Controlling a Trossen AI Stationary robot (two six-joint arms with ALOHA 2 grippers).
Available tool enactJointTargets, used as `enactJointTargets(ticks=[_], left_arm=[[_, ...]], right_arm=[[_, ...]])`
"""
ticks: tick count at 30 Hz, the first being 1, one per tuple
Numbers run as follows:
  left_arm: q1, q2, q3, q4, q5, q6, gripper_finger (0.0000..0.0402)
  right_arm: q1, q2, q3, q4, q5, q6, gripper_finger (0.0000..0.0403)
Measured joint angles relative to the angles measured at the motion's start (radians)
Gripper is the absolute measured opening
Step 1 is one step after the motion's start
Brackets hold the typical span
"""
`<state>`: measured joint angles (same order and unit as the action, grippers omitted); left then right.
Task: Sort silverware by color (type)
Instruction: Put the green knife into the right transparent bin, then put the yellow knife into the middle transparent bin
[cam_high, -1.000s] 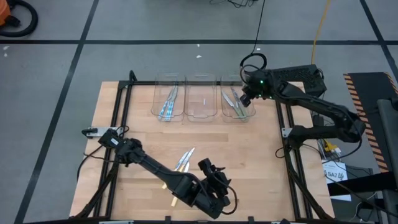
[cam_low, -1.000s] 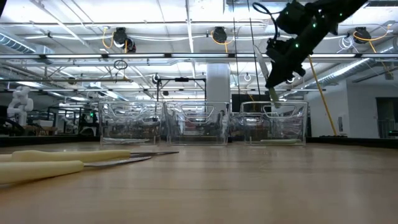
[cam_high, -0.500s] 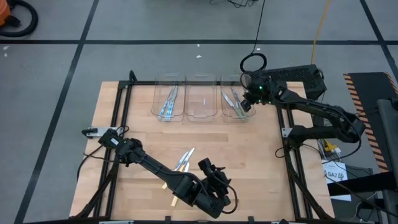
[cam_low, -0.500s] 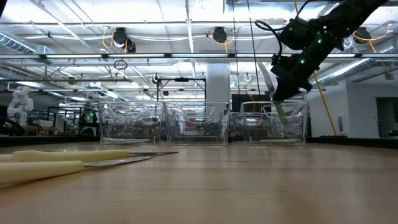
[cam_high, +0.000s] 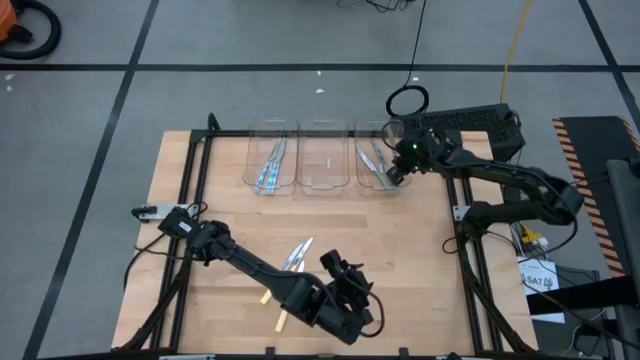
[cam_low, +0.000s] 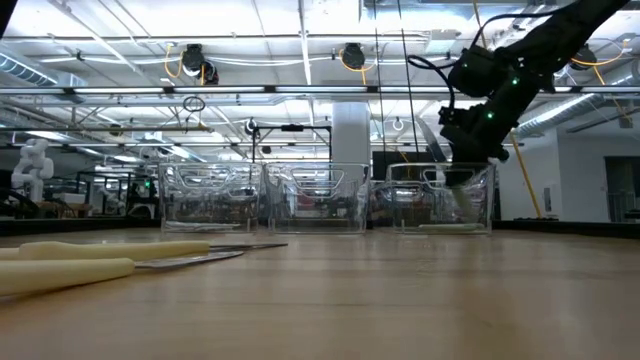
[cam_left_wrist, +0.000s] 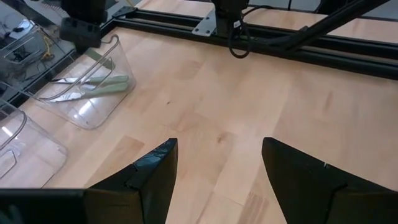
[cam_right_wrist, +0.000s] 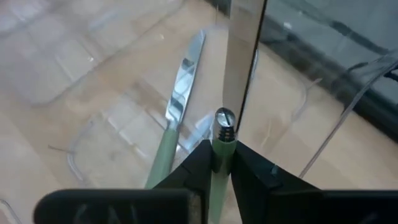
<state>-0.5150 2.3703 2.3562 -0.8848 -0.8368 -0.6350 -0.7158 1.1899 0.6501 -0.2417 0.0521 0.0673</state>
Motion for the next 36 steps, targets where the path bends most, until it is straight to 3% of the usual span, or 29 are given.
enactJointTargets(ticks=[15, 18, 22, 25, 30, 36], left_arm=[[-0.001, 0.000, 0.000, 0.000, 0.000, 0.001, 0.0241], [-0.001, 0.000, 0.000, -0.005, 0.000, 0.002, 0.0241], [-0.004, 0.000, 0.000, -0.043, 0.002, 0.001, 0.0241], [-0.006, 0.000, 0.000, -0.101, 0.005, -0.026, 0.0241], [-0.008, 0.000, 0.000, -0.211, 0.084, -0.100, 0.0241], [-0.010, 0.000, 0.000, -0.403, 0.167, -0.376, 0.0241]], right_arm=[[0.000, 0.050, -0.005, 0.023, -0.001, -0.003, 0.0113], [0.004, 0.019, -0.005, 0.021, -0.016, -0.006, 0.0116], [0.033, -0.093, -0.005, -0.006, -0.125, -0.011, 0.0116], [0.090, -0.218, -0.005, -0.059, -0.183, 0.001, 0.0116], [0.268, -0.414, -0.005, -0.146, -0.186, 0.081, 0.0116], [0.536, -0.536, -0.005, -0.211, -0.184, 0.151, 0.0116]])
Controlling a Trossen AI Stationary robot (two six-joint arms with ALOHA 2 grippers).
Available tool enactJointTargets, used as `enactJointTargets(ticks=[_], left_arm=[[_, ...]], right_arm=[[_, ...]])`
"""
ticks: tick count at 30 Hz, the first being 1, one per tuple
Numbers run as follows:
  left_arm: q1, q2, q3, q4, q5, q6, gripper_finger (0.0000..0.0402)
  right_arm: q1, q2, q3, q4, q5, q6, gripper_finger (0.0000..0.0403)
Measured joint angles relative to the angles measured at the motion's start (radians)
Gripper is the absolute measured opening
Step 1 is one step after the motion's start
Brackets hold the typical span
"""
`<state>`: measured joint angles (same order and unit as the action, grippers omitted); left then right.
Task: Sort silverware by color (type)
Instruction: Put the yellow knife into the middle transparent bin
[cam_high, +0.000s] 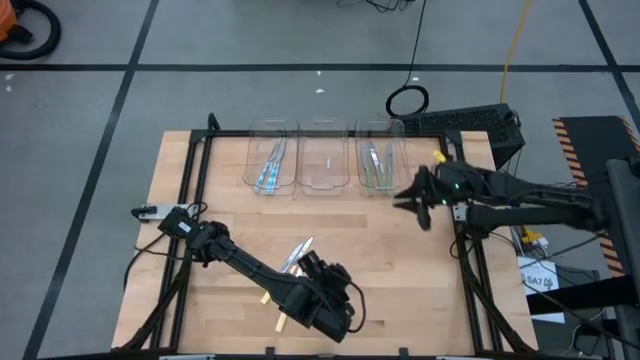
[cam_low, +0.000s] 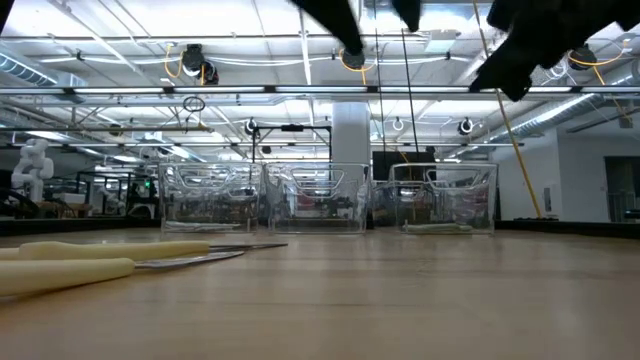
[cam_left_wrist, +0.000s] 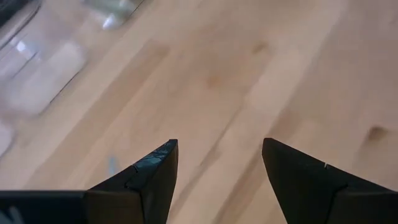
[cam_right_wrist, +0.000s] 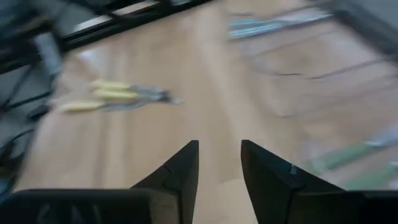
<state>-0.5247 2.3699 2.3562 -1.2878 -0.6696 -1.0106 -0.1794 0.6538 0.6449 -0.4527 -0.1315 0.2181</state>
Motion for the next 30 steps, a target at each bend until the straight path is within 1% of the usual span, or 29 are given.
enactJointTargets(ticks=[3, 7, 10, 13, 16, 20, 25, 30], left_arm=[[-0.001, 0.000, 0.000, -0.109, 0.020, -0.109, 0.0241], [-0.001, -0.002, -0.015, -0.255, 0.057, -0.269, 0.0241], [-0.005, -0.002, -0.041, -0.277, 0.101, -0.319, 0.0241], [-0.008, -0.002, -0.069, -0.279, 0.138, -0.325, 0.0241], [-0.004, -0.002, -0.107, -0.281, 0.175, -0.310, 0.0230], [0.006, -0.002, -0.152, -0.283, 0.177, -0.278, 0.0188], [0.008, -0.002, -0.172, -0.283, 0.181, -0.208, 0.0136], [0.007, -0.016, -0.172, -0.284, 0.206, -0.120, 0.0111]], right_arm=[[0.123, -0.019, 0.000, -0.012, 0.011, 0.009, 0.0116], [0.272, -0.020, -0.020, -0.004, 0.084, 0.010, 0.0116], [0.360, -0.020, -0.095, 0.063, 0.132, 0.010, 0.0116], [0.399, -0.009, -0.157, 0.144, 0.130, 0.005, 0.0116], [0.416, -0.001, -0.161, 0.124, 0.128, 0.028, 0.0116], [0.435, 0.004, -0.161, 0.121, 0.129, 0.081, 0.0116], [0.462, 0.005, -0.161, 0.134, 0.130, 0.103, 0.0116], [0.483, 0.008, -0.161, 0.134, 0.130, 0.114, 0.0116]])
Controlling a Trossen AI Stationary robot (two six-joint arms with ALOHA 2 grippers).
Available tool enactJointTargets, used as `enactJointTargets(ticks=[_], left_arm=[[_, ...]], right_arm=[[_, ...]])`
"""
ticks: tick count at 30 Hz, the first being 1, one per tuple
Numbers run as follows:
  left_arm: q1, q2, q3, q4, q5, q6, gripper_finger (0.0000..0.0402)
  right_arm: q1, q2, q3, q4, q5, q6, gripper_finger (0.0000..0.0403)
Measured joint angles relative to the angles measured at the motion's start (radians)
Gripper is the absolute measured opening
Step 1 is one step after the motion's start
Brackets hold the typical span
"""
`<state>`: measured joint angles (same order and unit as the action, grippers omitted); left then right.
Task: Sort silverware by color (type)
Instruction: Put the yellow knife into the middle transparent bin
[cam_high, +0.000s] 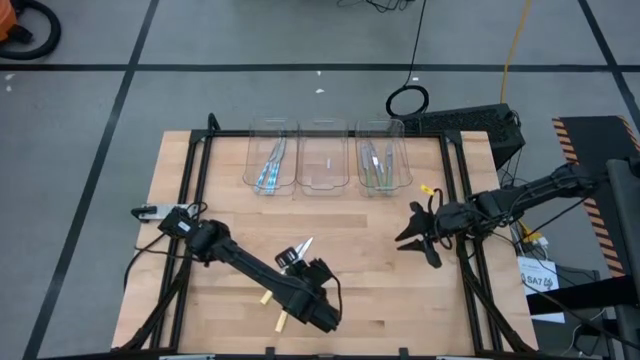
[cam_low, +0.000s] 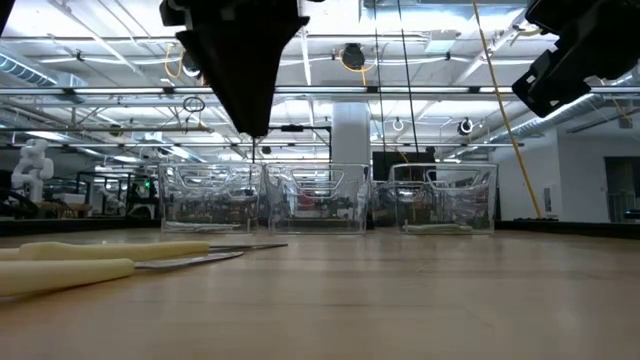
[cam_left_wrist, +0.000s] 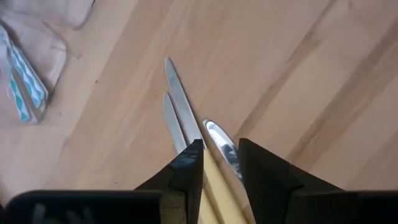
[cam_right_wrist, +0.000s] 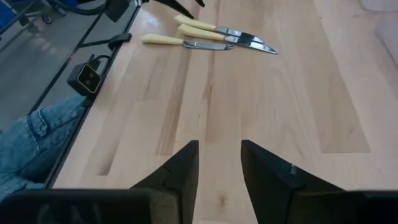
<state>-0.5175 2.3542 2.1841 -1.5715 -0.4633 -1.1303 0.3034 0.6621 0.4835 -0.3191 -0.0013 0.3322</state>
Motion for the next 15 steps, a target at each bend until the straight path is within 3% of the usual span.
enactJointTargets(ticks=[6, 9, 15], left_arm=[[0.000, -0.033, -0.002, 0.001, -0.043, 0.087, 0.0108], [0.001, -0.076, -0.076, 0.003, -0.105, 0.078, 0.0108], [-0.005, -0.202, -0.407, 0.029, -0.162, -0.278, 0.0108]], right_arm=[[0.031, 0.005, 0.000, -0.011, 0.000, 0.005, 0.0116], [0.047, 0.006, 0.000, -0.014, 0.001, 0.017, 0.0116], [0.082, 0.017, 0.000, -0.007, 0.066, 0.023, 0.0116]])
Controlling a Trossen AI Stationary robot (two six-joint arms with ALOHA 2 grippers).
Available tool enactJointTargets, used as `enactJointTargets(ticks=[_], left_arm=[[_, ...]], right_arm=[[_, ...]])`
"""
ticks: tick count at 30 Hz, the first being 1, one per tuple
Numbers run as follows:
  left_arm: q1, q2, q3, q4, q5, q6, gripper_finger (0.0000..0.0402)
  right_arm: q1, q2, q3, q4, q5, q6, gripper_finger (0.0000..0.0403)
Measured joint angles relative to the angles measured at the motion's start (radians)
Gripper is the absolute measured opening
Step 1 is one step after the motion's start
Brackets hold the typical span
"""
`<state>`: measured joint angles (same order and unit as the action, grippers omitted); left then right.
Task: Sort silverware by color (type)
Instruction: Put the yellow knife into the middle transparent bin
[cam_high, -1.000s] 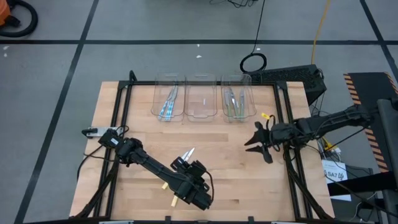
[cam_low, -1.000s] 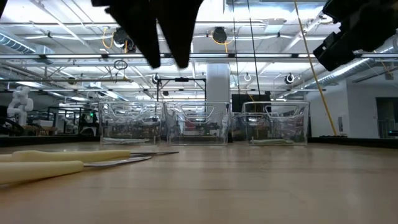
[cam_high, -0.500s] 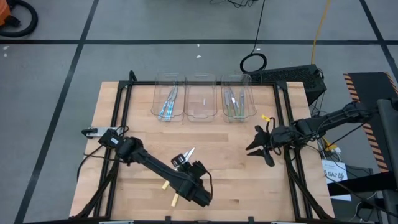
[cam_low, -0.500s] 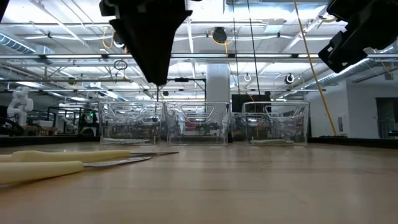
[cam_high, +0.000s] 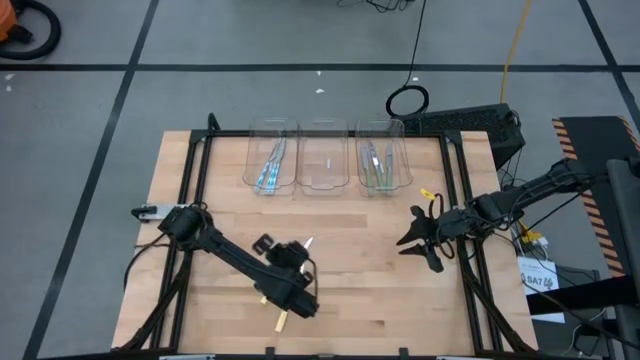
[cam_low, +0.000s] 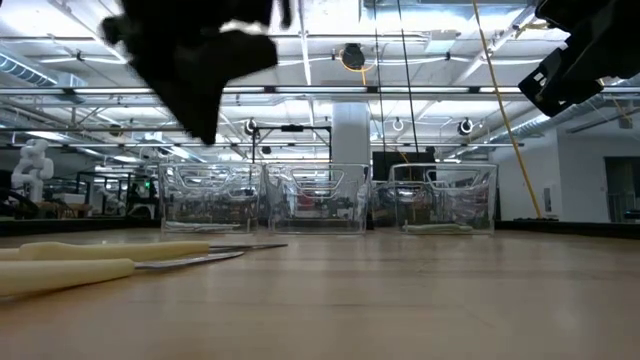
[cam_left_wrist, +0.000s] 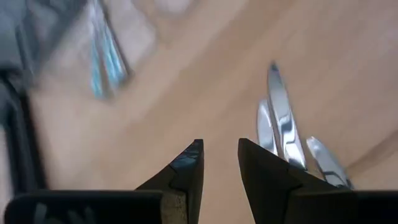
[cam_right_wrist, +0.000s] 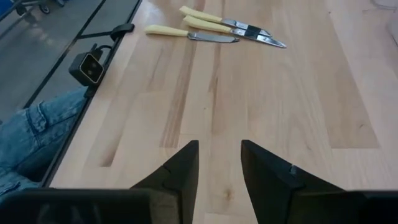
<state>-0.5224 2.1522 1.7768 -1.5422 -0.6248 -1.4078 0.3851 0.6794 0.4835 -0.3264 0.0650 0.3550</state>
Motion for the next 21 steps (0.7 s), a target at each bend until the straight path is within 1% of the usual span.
enactJointTargets(ticks=[2, 5, 8, 10, 16, 18, 21], left_arm=[[-0.014, -0.018, -0.066, 0.078, 0.031, -0.052, 0.0108], [-0.030, -0.029, -0.102, 0.194, 0.096, -0.062, 0.0108], [-0.037, -0.023, -0.103, 0.292, 0.143, 0.000, 0.0108], [-0.042, -0.026, -0.099, 0.339, 0.145, 0.035, 0.0108], [-0.045, -0.025, -0.051, 0.341, 0.146, 0.206, 0.0108], [-0.045, -0.025, -0.039, 0.353, 0.144, 0.214, 0.0108], [-0.045, -0.023, -0.036, 0.383, 0.136, 0.157, 0.0108]], right_arm=[[0.006, 0.004, 0.000, 0.000, 0.019, -0.005, 0.0116], [0.006, 0.013, 0.000, 0.011, 0.045, -0.016, 0.0116], [0.006, 0.025, 0.000, 0.024, 0.047, -0.016, 0.0116], [0.006, 0.029, 0.000, 0.030, 0.046, -0.016, 0.0116], [0.006, 0.036, 0.000, 0.078, 0.042, -0.040, 0.0116], [0.006, 0.036, 0.000, 0.088, 0.041, -0.059, 0.0116], [0.006, 0.036, 0.000, 0.108, 0.040, -0.082, 0.0116]])
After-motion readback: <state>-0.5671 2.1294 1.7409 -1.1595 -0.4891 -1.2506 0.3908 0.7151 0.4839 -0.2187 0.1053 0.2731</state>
